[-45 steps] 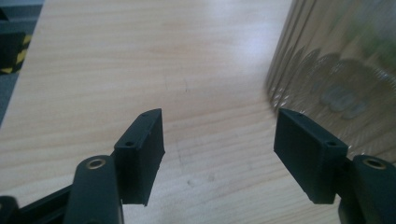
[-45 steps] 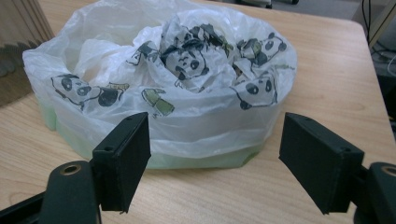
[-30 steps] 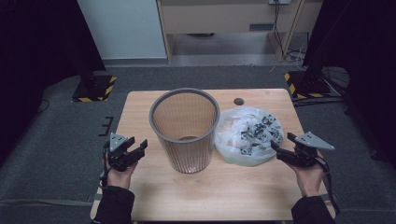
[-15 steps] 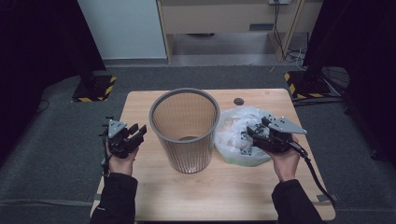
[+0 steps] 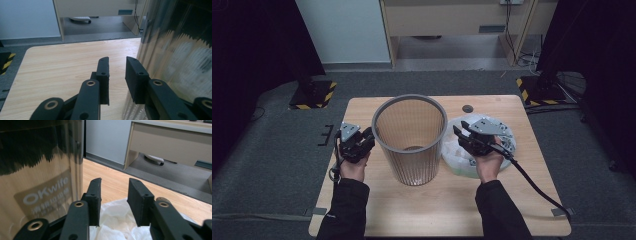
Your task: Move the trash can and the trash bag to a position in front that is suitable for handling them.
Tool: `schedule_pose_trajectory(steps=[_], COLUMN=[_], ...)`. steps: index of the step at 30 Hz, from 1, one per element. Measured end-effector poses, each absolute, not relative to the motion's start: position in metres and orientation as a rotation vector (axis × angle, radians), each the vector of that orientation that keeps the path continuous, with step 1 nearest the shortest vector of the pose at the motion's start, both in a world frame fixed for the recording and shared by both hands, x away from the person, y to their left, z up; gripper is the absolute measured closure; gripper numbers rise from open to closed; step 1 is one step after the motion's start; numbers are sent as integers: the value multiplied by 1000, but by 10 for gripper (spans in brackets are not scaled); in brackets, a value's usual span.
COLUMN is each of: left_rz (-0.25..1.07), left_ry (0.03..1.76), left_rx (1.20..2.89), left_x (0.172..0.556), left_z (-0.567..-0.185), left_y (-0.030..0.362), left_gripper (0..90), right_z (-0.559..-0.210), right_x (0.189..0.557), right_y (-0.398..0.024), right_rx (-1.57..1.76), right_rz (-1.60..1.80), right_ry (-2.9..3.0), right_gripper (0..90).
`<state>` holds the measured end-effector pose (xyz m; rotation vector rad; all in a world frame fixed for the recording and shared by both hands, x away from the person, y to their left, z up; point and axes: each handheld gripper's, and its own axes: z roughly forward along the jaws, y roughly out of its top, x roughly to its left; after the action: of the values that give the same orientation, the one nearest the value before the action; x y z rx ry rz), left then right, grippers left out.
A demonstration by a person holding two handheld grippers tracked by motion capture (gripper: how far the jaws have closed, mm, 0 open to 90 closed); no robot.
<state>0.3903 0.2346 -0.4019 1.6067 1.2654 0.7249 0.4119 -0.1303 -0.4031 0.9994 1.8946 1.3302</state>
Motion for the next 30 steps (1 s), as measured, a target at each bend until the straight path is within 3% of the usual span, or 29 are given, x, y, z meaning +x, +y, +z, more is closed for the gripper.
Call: schedule_pose_trajectory(steps=[9,15,20,30], left_rz=[725,727,733,728], left_ry=[1253,1261,1275,1248], left_rx=[1606,1611,1613,1628], left_x=[388,384,381,368], left_z=[-403,-403,-402,-402], left_y=[229,222,218,206], left_gripper=[777,897,900,900], right_z=[-402,-402,-404,-407], right_x=[417,416,409,392], right_y=[-103,-92,-89,-101], right_rx=[1006,1035,1027,1038], right_rz=[1310,1301,1280,1281], right_ry=[1890,1876,1878,1883], right_gripper=[714,811,893,900])
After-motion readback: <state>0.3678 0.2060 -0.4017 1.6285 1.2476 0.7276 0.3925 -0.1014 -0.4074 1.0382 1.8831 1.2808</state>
